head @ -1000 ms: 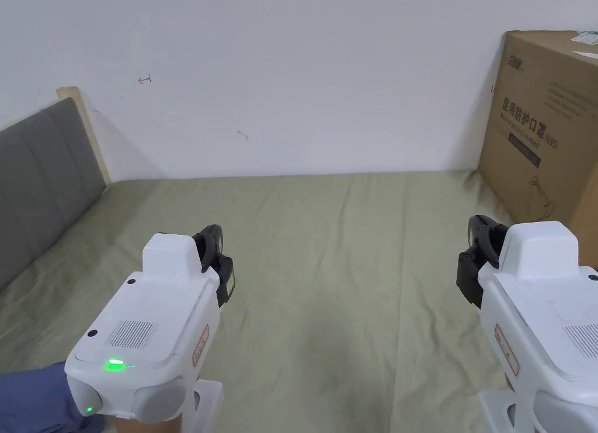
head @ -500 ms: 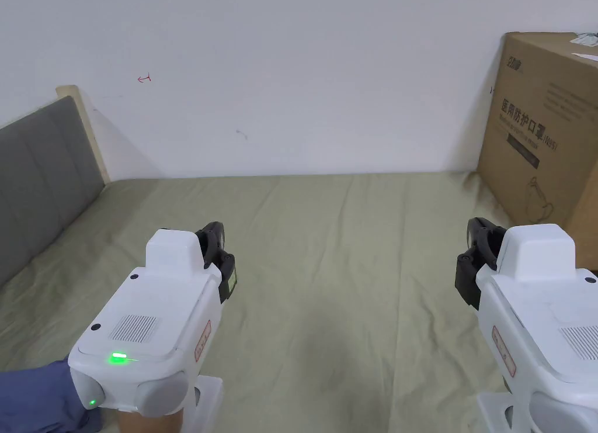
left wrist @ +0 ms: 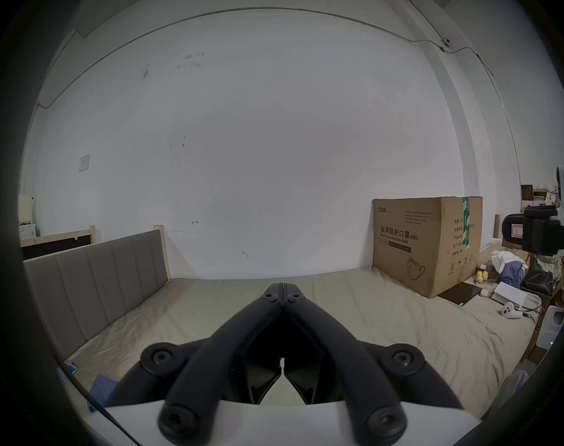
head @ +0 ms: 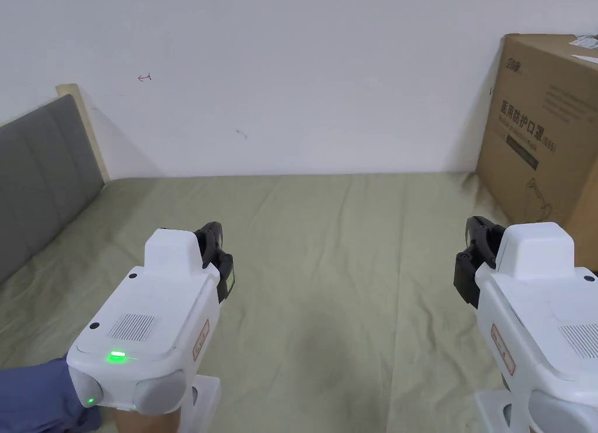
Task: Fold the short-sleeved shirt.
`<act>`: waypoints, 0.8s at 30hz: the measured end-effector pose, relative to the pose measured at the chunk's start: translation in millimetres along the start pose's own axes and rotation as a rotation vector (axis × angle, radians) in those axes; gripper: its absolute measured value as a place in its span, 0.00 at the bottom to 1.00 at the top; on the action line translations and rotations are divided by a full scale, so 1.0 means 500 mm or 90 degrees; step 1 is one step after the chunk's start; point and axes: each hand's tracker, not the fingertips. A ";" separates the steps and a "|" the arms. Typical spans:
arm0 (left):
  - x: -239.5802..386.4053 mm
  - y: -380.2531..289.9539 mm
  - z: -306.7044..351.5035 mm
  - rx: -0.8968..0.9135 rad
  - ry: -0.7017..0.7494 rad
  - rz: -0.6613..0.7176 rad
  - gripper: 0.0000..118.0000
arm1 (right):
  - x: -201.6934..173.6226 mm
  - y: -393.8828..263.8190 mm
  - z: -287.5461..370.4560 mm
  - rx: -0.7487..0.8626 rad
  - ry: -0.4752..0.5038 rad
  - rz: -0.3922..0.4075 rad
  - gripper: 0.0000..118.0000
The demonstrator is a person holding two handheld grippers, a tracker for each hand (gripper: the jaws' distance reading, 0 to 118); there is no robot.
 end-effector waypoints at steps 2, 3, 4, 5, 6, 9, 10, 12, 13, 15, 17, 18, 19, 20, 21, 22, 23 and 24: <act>-0.001 -0.001 0.000 -0.001 0.000 0.003 0.00 | 0.000 0.000 0.001 0.000 0.000 -0.003 0.00; -0.001 -0.001 0.000 -0.002 -0.001 0.004 0.00 | 0.000 0.001 0.001 0.001 0.001 -0.004 0.00; -0.002 -0.002 0.000 -0.001 0.000 0.005 0.00 | 0.000 0.001 0.001 0.001 0.000 -0.005 0.00; -0.001 -0.003 0.000 -0.001 0.000 0.004 0.00 | 0.000 0.001 0.001 0.001 0.000 -0.004 0.00; -0.001 -0.003 0.000 -0.002 0.001 0.002 0.00 | 0.000 0.001 0.001 0.001 -0.001 -0.004 0.00; 0.000 -0.004 0.000 -0.005 0.002 -0.003 0.00 | 0.002 0.002 0.001 -0.002 0.002 -0.009 0.00; 0.001 -0.005 0.000 -0.005 0.001 -0.004 0.00 | 0.002 0.002 0.001 -0.005 0.002 -0.012 0.00; 0.002 -0.006 -0.001 -0.008 0.007 -0.004 0.10 | 0.002 0.002 0.000 -0.011 0.003 -0.017 0.02; 0.002 -0.007 -0.002 -0.011 0.010 -0.004 0.27 | 0.003 0.002 0.000 -0.014 0.006 -0.020 0.11; 0.000 -0.008 -0.007 -0.022 0.008 -0.004 0.62 | 0.005 0.003 0.000 -0.019 0.012 -0.028 0.42; 0.002 -0.012 -0.009 -0.027 0.009 -0.010 0.85 | 0.007 0.002 0.000 -0.020 0.018 -0.035 0.80; 0.004 -0.014 -0.009 -0.027 0.013 -0.013 0.89 | 0.007 0.002 0.000 -0.018 0.017 -0.036 0.85; 0.006 -0.013 -0.005 -0.026 0.016 -0.015 0.92 | 0.005 0.001 0.002 -0.014 0.014 -0.036 0.86; 0.006 -0.014 -0.003 -0.026 0.016 -0.015 0.93 | 0.003 0.001 0.003 -0.012 0.011 -0.033 0.86; 0.006 -0.014 -0.003 -0.025 0.016 -0.014 0.93 | 0.002 0.000 0.003 -0.011 0.010 -0.028 0.86; 0.007 -0.015 -0.001 -0.023 0.016 -0.011 0.98 | 0.002 -0.001 0.003 -0.011 0.008 -0.026 0.89; 0.007 -0.016 0.001 -0.019 0.017 -0.011 1.00 | 0.001 -0.001 0.003 -0.011 0.007 -0.026 0.91; 0.008 -0.016 0.003 -0.015 0.019 -0.013 1.00 | 0.002 -0.002 0.003 -0.011 0.007 -0.026 0.94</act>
